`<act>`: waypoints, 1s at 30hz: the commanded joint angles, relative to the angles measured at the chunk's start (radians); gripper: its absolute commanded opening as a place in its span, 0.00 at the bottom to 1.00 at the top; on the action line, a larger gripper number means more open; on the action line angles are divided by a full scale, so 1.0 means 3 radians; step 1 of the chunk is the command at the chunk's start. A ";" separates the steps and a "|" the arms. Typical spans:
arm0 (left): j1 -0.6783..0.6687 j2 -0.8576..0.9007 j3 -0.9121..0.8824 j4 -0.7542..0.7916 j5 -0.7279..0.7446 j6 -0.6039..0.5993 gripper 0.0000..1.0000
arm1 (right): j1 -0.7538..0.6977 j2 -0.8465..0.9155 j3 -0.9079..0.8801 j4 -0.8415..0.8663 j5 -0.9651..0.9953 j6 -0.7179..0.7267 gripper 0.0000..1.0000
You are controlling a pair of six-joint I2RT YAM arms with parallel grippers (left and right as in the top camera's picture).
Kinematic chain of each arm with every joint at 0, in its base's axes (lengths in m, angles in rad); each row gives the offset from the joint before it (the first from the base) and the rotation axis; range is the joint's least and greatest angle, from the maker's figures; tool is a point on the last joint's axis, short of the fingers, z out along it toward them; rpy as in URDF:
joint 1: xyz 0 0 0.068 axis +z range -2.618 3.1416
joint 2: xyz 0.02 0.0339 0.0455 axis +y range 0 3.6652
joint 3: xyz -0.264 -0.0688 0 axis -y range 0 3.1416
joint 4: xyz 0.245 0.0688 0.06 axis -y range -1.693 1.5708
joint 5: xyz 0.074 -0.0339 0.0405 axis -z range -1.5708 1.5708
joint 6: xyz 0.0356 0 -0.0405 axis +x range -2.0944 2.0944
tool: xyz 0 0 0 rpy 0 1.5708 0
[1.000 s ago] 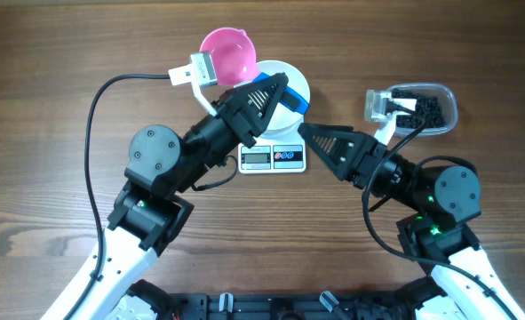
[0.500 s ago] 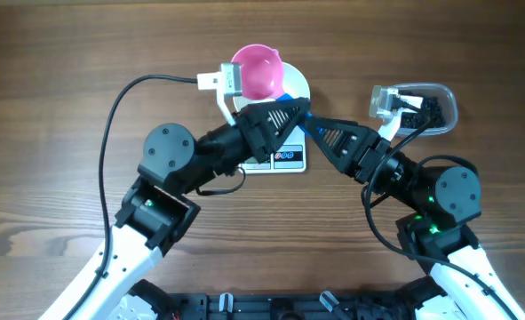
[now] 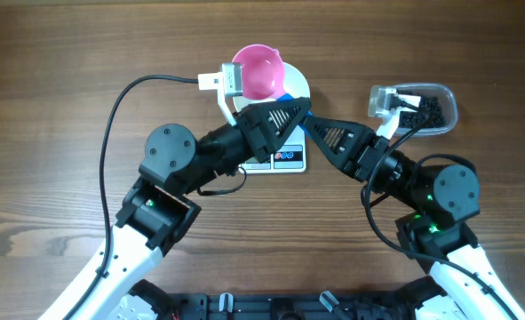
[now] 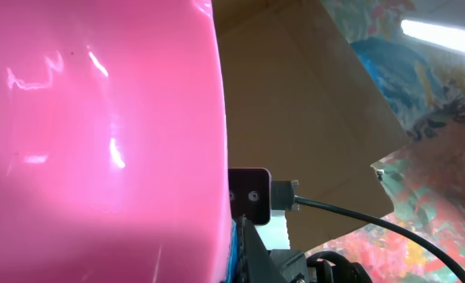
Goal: Scoop item into bowl and weigh 150g on scale
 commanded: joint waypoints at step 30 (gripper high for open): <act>0.0305 0.0000 0.0107 -0.1534 -0.0095 0.1080 1.00 | -0.0969 0.0000 0.1601 -0.3606 0.0687 -0.2171 0.05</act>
